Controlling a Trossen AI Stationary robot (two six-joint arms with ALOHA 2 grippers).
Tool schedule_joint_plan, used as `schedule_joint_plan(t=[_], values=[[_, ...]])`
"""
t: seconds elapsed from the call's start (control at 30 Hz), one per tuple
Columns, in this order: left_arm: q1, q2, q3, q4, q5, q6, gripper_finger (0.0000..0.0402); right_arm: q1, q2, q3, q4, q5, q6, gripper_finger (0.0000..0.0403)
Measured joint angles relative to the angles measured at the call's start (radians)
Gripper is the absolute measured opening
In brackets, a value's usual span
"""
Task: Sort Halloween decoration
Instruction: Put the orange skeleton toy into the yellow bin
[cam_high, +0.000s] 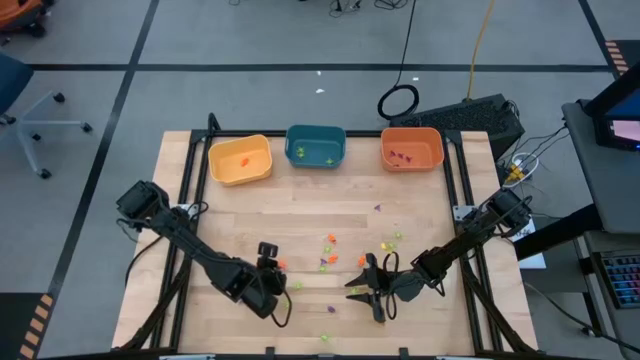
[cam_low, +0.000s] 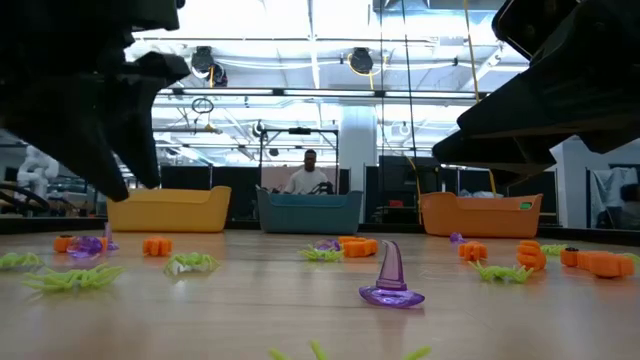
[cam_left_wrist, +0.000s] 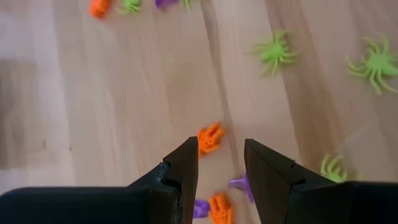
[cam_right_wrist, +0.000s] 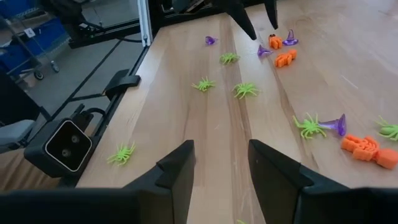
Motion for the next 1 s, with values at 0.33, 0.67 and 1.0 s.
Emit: schedule_joint_plan(t=[0.33,0.67,1.0], values=[[0.001,-0.031,0.000,-0.019,0.094,0.000,0.0129,0.004,0.000,0.000,0.000,-0.002,0.001,0.0137],[-0.030,-0.077,0.000,-0.029,0.142,-0.053,0.0129,0.007,0.000,0.000,-0.005,-0.003,0.001,0.0137],[-0.054,-0.077,-0.026,0.047,0.141,-0.061,0.0129,0.008,0.000,0.000,-0.004,-0.003,0.005,0.0137]])
